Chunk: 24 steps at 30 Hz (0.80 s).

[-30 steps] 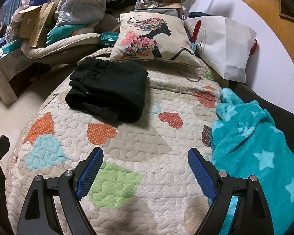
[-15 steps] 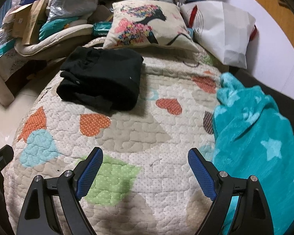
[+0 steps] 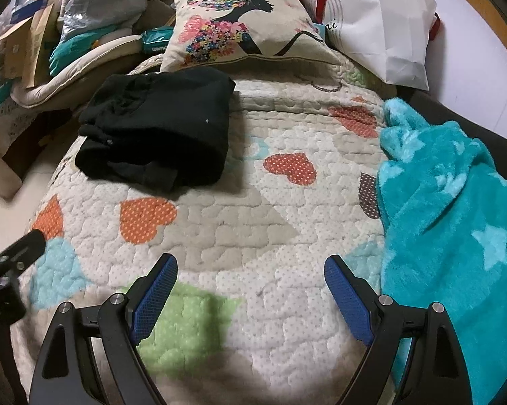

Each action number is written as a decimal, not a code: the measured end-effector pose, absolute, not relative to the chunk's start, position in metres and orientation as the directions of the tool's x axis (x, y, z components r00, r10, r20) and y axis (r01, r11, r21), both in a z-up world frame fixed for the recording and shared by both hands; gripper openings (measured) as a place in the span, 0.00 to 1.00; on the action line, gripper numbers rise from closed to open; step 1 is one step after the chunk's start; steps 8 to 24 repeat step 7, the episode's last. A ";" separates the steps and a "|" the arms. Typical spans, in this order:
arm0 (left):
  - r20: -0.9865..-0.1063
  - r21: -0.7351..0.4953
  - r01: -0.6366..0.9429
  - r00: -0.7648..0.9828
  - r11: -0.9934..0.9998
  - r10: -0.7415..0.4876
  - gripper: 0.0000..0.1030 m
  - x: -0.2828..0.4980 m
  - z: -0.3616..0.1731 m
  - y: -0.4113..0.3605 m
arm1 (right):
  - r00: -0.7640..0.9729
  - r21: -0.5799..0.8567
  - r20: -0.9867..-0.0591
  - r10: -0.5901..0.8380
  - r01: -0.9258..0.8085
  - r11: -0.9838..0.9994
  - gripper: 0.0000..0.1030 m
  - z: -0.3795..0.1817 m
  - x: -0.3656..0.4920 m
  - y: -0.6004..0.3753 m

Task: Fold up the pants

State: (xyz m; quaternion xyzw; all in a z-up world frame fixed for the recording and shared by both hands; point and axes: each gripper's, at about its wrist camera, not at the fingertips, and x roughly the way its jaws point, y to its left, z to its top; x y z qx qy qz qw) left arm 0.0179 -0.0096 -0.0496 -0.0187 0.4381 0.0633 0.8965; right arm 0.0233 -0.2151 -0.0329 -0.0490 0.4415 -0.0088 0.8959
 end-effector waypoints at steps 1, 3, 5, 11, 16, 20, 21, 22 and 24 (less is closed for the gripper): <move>-0.789 0.027 -0.124 0.607 0.992 0.097 1.00 0.021 -0.052 -0.012 | 0.608 -0.090 -0.792 -0.057 -0.023 0.996 0.90 -0.034 0.026 -0.216; -0.793 0.026 -0.115 0.602 0.993 0.090 1.00 0.026 -0.058 -0.014 | 0.601 -0.086 -0.797 -0.058 -0.019 0.996 0.91 -0.038 0.029 -0.217; -0.803 0.012 -0.106 0.591 0.994 0.072 1.00 0.027 -0.067 -0.015 | 0.583 -0.081 -0.810 -0.058 -0.014 0.997 0.91 -0.045 0.032 -0.219; -0.813 0.008 -0.096 0.579 0.995 0.062 1.00 0.028 -0.075 -0.015 | 0.559 -0.066 -0.827 -0.053 -0.003 0.998 0.91 -0.052 0.035 -0.222; -0.813 0.008 -0.096 0.579 0.995 0.062 1.00 0.028 -0.075 -0.015 | 0.559 -0.066 -0.827 -0.053 -0.003 0.998 0.91 -0.052 0.035 -0.222; -0.813 0.008 -0.096 0.579 0.995 0.062 1.00 0.028 -0.075 -0.015 | 0.559 -0.066 -0.827 -0.053 -0.003 0.998 0.91 -0.052 0.035 -0.222; -0.813 0.008 -0.096 0.579 0.995 0.062 1.00 0.028 -0.075 -0.015 | 0.559 -0.066 -0.827 -0.053 -0.003 0.998 0.91 -0.052 0.035 -0.222; -0.813 0.008 -0.096 0.579 0.995 0.062 1.00 0.028 -0.075 -0.015 | 0.559 -0.066 -0.827 -0.053 -0.003 0.998 0.91 -0.052 0.035 -0.222; -0.813 0.008 -0.096 0.579 0.995 0.062 1.00 0.028 -0.075 -0.015 | 0.559 -0.066 -0.827 -0.053 -0.003 0.998 0.91 -0.052 0.035 -0.222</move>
